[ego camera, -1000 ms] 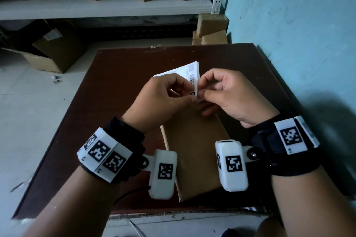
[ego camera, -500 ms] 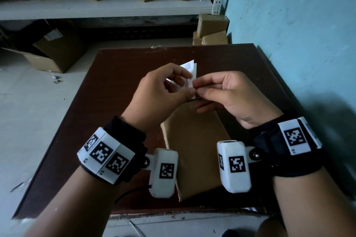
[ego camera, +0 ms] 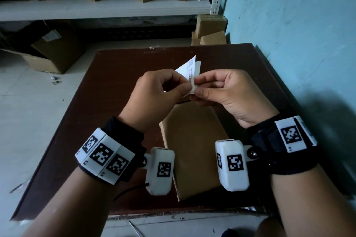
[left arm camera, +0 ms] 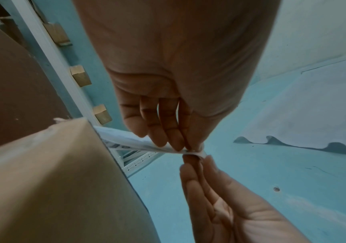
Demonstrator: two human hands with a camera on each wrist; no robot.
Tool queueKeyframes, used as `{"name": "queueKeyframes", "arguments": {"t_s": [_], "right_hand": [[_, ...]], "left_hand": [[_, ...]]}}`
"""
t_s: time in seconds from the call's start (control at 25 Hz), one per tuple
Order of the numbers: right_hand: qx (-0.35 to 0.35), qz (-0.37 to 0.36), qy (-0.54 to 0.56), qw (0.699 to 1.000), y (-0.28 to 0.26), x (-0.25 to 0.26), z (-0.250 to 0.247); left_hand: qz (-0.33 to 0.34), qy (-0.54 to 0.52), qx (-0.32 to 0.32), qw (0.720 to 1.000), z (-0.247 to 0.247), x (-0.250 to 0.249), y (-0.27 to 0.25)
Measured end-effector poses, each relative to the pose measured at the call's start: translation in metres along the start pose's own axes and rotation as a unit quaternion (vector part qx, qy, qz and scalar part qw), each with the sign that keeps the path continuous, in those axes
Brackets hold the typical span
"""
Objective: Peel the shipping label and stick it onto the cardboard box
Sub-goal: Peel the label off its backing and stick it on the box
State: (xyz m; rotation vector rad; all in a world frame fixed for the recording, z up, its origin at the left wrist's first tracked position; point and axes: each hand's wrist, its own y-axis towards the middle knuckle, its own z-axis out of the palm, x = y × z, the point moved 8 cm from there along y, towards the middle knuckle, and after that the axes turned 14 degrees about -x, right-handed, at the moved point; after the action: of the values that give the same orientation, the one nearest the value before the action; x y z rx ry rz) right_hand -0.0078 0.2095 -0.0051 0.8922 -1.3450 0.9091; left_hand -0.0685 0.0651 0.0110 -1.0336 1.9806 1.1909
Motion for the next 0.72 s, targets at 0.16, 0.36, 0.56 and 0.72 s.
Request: {"name": "queueKeyframes", "arguments": {"t_s": [0.16,0.36,0.56,0.72], "right_hand": [[0.0,-0.001,-0.001,1.0,-0.001,0.0018,-0.0006],[0.004,-0.002,-0.007,1.0,-0.0018,0.0024,0.0002],[0.003,-0.008,-0.017,1.0,-0.0019,0.0022,-0.0004],[-0.007,-0.015,-0.031,0.999,-0.0017,0.0041,-0.0007]], "left_hand": [[-0.008,-0.014,0.004,1.0,0.0002,0.0007,-0.0002],[-0.011,-0.019,0.005,1.0,0.0001,-0.0005,-0.0007],[-0.004,-0.011,0.012,1.0,0.0003,-0.0017,-0.0012],[0.006,0.0,0.015,1.0,0.001,-0.0034,-0.0017]]}}
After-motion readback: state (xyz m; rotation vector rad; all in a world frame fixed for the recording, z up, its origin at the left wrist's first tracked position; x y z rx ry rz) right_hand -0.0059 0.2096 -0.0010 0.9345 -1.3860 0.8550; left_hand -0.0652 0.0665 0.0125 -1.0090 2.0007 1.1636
